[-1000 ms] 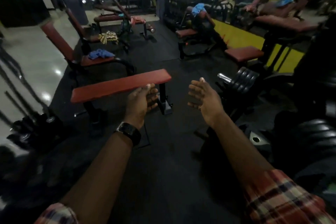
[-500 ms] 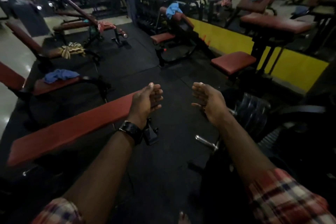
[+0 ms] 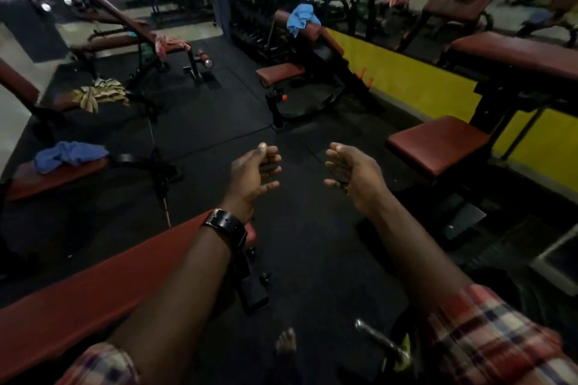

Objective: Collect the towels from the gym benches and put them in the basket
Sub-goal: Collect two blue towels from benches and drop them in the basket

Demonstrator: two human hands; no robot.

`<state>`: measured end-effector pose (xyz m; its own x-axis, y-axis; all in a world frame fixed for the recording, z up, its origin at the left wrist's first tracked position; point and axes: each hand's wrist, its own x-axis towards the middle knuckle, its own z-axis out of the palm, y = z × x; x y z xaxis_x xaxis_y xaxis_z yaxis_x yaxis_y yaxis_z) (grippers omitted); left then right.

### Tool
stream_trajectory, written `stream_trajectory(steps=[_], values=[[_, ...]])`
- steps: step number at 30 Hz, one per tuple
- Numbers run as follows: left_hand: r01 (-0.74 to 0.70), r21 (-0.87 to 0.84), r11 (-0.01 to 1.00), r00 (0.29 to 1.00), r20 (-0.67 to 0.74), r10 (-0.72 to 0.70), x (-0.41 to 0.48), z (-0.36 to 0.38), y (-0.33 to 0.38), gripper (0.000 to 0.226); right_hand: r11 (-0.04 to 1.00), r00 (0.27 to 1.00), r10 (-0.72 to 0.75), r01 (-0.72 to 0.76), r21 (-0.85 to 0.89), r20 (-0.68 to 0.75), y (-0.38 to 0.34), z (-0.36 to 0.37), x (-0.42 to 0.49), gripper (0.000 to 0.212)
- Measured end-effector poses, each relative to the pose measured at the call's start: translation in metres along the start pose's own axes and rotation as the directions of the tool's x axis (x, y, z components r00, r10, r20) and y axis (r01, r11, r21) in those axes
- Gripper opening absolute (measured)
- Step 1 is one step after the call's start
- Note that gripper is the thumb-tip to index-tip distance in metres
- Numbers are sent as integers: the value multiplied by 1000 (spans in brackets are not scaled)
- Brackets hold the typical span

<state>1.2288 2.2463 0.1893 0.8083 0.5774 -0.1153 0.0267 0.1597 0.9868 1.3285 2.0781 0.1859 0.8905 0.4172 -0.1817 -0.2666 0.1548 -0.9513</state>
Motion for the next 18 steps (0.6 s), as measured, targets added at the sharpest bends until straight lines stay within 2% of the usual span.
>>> stream_trajectory(steps=[5, 10, 11, 14, 18], values=[[5, -14, 1000, 1000, 10, -5, 148, 1, 27, 30, 999, 998, 36, -36, 2, -42, -24, 22, 141, 22], [20, -22, 1000, 1000, 8, -20, 277, 19, 57, 32, 1000, 997, 6, -6, -11, -73, -54, 44, 260, 23], [5, -13, 1000, 1000, 20, -5, 326, 28, 64, 31, 1000, 998, -6, 5, -9, -70, -63, 51, 308, 24], [-1, 6, 1000, 999, 41, 0, 374, 37, 66, 31, 1000, 998, -6, 6, -5, -65, -68, 59, 359, 26], [21, 6, 1000, 1000, 7, -21, 498, 52, 62, 36, 1000, 998, 6, -8, -25, -69, -70, 68, 483, 22]])
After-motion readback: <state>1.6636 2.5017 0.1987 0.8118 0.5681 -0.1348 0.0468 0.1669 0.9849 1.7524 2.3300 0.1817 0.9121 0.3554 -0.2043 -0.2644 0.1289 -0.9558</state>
